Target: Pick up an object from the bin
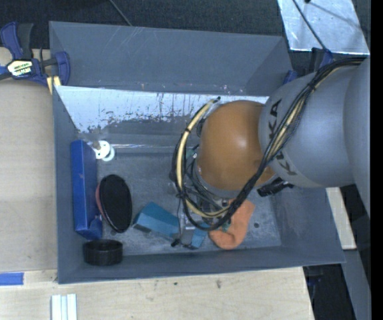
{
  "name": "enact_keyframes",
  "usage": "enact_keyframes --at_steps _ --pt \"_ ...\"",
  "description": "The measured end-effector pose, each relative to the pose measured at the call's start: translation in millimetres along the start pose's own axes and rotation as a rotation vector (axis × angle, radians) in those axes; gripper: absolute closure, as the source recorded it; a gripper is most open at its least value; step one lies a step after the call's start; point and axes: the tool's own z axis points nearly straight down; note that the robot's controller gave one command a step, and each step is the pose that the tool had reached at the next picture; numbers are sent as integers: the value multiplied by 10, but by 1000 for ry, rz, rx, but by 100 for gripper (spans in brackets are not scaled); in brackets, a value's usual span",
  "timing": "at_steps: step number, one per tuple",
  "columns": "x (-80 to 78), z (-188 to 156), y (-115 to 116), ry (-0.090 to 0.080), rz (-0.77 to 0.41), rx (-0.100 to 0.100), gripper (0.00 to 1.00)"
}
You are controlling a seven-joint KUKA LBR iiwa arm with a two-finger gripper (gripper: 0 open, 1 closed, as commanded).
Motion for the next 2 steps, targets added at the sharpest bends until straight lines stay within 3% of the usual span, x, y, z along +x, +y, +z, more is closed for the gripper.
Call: enact_keyframes --at_steps 1,2 --pt "0 0 0 0 0 0 0" --pt "-30 365 -47 3 -28 0 0"
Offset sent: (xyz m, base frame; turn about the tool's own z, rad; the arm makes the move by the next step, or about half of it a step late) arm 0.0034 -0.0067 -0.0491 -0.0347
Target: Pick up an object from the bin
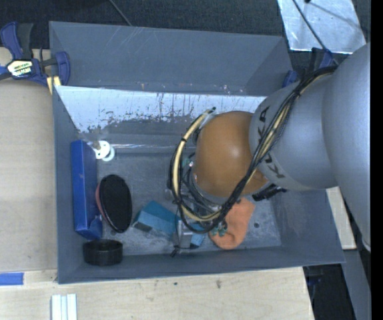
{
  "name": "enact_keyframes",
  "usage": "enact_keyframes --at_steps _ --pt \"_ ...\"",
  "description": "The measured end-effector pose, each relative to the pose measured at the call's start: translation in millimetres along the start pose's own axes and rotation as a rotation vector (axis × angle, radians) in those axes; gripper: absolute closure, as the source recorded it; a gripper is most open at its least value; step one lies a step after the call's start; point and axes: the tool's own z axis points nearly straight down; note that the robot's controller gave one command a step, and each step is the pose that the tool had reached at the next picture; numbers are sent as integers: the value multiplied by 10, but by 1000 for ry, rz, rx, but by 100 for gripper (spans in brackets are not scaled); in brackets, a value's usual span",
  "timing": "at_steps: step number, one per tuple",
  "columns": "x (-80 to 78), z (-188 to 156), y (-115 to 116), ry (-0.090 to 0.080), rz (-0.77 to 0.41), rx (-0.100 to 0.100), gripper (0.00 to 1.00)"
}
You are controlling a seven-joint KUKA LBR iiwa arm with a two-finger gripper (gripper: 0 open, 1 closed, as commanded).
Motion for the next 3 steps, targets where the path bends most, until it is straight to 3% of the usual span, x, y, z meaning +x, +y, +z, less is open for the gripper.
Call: enact_keyframes --at_steps 1,2,3 --pt "16 170 47 11 107 4 0" --pt "-174 229 33 12 146 1 100" --pt "-174 229 32 12 147 1 100"
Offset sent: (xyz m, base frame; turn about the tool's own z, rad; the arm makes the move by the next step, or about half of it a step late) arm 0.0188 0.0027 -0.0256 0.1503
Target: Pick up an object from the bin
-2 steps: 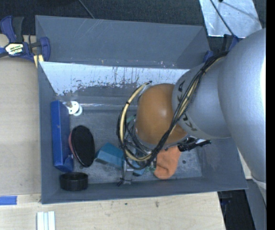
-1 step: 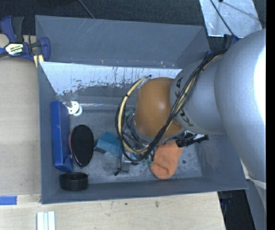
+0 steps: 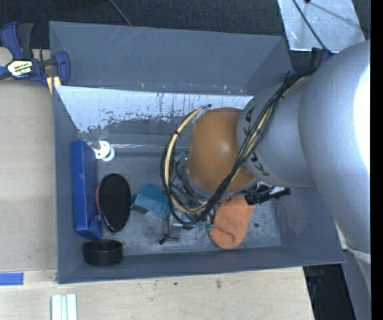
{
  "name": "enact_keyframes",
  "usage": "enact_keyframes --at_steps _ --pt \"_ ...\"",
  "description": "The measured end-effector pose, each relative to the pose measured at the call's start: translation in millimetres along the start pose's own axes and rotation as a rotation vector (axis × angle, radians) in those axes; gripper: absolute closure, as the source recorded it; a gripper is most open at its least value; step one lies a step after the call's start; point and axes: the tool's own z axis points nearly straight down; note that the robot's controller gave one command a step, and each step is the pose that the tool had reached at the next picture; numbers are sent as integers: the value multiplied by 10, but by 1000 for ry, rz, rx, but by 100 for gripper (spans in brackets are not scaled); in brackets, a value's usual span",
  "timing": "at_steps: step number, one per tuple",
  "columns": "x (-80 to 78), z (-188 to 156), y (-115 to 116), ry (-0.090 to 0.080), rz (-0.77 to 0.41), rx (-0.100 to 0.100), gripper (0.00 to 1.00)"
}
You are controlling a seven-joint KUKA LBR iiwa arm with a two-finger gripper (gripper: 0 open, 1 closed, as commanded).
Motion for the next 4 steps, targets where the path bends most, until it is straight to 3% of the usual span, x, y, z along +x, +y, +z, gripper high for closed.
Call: enact_keyframes --at_steps 2,3,4 --pt "-110 -857 50 -21 1 -3 100" --pt "3 -616 101 -14 133 -2 0" --pt "2 -617 101 -14 133 -2 0"
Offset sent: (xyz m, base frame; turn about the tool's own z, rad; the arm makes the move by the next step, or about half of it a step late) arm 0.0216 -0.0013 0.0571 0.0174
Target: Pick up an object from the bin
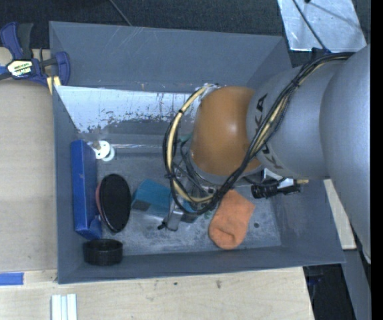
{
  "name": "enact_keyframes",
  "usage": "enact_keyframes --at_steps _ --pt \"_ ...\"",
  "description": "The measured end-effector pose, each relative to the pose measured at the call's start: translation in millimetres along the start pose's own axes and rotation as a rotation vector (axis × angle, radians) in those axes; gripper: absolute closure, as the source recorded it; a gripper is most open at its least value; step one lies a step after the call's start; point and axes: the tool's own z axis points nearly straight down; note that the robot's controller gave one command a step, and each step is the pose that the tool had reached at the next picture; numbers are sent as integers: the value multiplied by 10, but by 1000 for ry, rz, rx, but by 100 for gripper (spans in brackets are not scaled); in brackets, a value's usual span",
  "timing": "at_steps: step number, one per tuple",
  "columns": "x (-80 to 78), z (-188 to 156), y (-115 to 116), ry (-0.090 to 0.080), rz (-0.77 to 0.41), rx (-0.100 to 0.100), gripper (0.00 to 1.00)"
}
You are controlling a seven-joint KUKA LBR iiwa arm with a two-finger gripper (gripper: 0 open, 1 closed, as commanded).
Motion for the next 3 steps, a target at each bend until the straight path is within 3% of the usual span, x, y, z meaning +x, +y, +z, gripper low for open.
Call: enact_keyframes --at_steps 1,2,3 --pt "-65 134 -2 -3 -59 -2 0" --pt "-36 530 36 8 112 2 100" --pt "-37 530 36 8 111 2 100"
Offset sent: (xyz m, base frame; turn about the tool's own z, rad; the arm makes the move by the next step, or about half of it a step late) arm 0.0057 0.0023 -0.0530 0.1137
